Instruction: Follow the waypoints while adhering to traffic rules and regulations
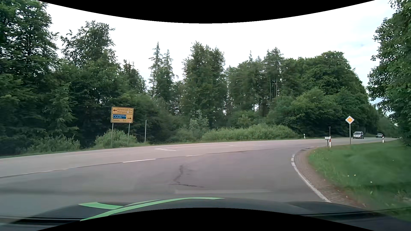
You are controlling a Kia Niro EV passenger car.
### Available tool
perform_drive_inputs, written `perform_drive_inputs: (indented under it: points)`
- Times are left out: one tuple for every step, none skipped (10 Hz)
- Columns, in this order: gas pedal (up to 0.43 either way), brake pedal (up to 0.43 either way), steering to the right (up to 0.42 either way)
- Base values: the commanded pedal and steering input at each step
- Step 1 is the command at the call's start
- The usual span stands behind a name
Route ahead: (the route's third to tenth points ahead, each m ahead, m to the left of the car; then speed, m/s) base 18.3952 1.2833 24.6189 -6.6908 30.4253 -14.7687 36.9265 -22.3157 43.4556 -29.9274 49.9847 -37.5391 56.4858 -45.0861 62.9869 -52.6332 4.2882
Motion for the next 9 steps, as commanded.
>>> perform_drive_inputs:
  points:
    - [0.000,0.183,0.107]
    - [0.000,0.183,0.107]
    - [0.000,0.189,0.107]
    - [0.000,0.195,0.107]
    - [0.000,0.195,0.107]
    - [0.000,0.207,0.107]
    - [0.000,0.207,0.108]
    - [0.000,0.207,0.112]
    - [0.000,0.213,0.119]
